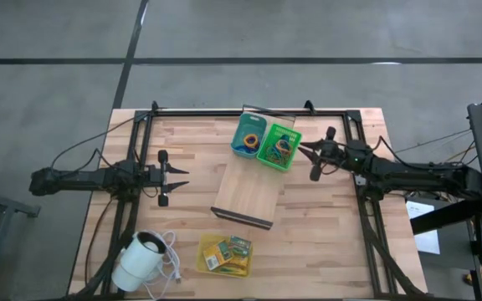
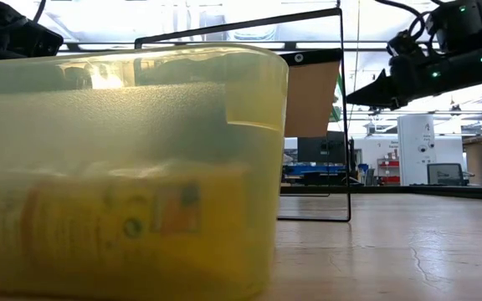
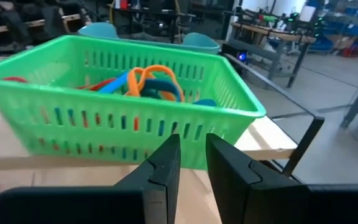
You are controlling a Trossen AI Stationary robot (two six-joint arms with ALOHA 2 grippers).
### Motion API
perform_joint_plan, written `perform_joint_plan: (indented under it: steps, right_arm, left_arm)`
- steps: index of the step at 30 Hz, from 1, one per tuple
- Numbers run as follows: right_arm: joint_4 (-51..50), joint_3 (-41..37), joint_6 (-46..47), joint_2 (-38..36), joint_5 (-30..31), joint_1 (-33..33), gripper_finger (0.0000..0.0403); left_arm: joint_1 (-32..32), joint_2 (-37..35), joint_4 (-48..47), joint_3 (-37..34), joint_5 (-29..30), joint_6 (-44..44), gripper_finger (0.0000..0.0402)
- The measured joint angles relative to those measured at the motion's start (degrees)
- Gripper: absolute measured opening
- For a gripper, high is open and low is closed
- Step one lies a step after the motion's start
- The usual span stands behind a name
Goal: Pick & Place Office Desk Supplies
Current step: Put the green bin on the shelf
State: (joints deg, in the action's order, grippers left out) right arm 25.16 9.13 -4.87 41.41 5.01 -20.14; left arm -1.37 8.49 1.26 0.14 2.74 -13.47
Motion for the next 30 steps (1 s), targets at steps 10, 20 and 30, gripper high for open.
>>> perform_joint_plan:
  steps: [10, 20, 30]
  right_arm:
    - [8.68, 0.02, -0.71, 5.9, 3.1, 0.0, 0.0072]
    - [10.63, 1.33, -0.71, 10.55, 7.63, -0.02, 0.0072]
    - [10.8, 4.87, -0.08, 15.75, 8.71, -0.02, 0.0072]
  left_arm:
    - [-0.02, 0.0, 0.01, -0.01, 0.02, 0.0, 0.0145]
    - [-0.02, 0.0, 0.0, -0.01, 0.01, 0.0, 0.0145]
    - [-0.02, 0.0, 0.01, -0.01, 0.0, 0.0, 0.0145]
